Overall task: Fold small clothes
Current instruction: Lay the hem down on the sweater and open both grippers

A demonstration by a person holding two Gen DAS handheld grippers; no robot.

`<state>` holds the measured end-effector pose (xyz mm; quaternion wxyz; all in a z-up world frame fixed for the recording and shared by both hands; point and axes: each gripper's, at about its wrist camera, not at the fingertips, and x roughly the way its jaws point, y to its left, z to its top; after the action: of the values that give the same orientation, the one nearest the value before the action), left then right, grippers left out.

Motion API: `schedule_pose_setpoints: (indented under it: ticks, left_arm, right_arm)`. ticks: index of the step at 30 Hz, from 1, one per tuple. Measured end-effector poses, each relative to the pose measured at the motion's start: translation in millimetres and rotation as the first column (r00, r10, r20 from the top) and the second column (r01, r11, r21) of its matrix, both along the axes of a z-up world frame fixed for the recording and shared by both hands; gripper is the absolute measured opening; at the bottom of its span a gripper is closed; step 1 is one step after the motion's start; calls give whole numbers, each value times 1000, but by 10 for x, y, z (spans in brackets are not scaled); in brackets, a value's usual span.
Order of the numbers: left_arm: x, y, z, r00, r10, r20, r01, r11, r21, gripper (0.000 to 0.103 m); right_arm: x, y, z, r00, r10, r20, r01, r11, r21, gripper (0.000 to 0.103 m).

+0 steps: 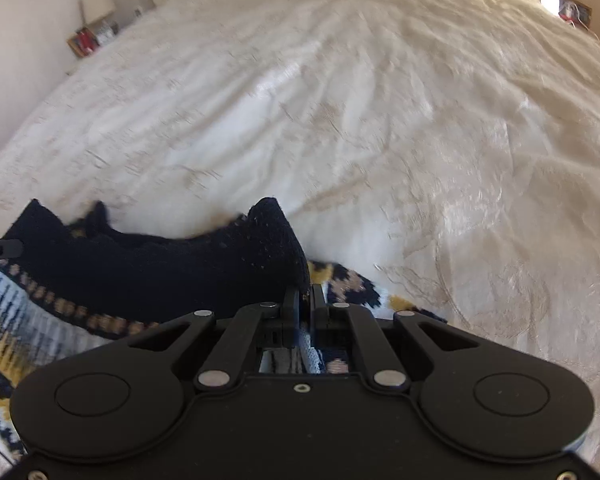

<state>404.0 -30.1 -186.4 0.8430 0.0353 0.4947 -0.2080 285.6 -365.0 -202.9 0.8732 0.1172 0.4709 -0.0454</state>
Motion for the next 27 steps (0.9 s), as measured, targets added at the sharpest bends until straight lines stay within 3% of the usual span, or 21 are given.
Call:
schedule_pose_setpoints:
  ticks: [2,4,6,8,9,14,20,23,27]
  left_arm:
    - [42,12,-123,999,19,-34,-18,999,27,16]
    - [42,59,-81,998,44,-54,-44,999,6,20]
    - [-11,117,48,998,54,-45,-55,998,-4,27]
    - [-119,177,202,999,55,-3,-55,998,9,30]
    - [-186,210,271,998,56,11,-56,998,14,35]
    - [-540,288,455,998,59,-25,-59,998,-17,41]
    - [-1035,169,302,996,-7,-88,11,999,41,42]
    - [-1225,173,168,992,-20,-125,32,995,95,42]
    - [-1327,289,-45,985,5,-174,27,983,182,42]
  right_arm:
    - [36,16,-107,1000,-6,-26,5,1000,-22,14]
    - [17,14,-90,999,-18,-27,18,1000,-25,20]
    - [-41,-7,-12,999,-39,-13,39,999,-22,45]
    - [-147,-32,77,998,-55,13,55,998,-20,62]
    - [-203,-41,123,998,-63,22,63,998,-19,65]
    - [-479,127,323,997,-64,48,65,998,-21,69]
    - [-758,693,411,997,54,49,-55,999,1,74]
    - [-874,954,339,993,118,16,-118,992,34,74]
    - [-1015,1182,124,981,174,-90,-174,985,15,76]
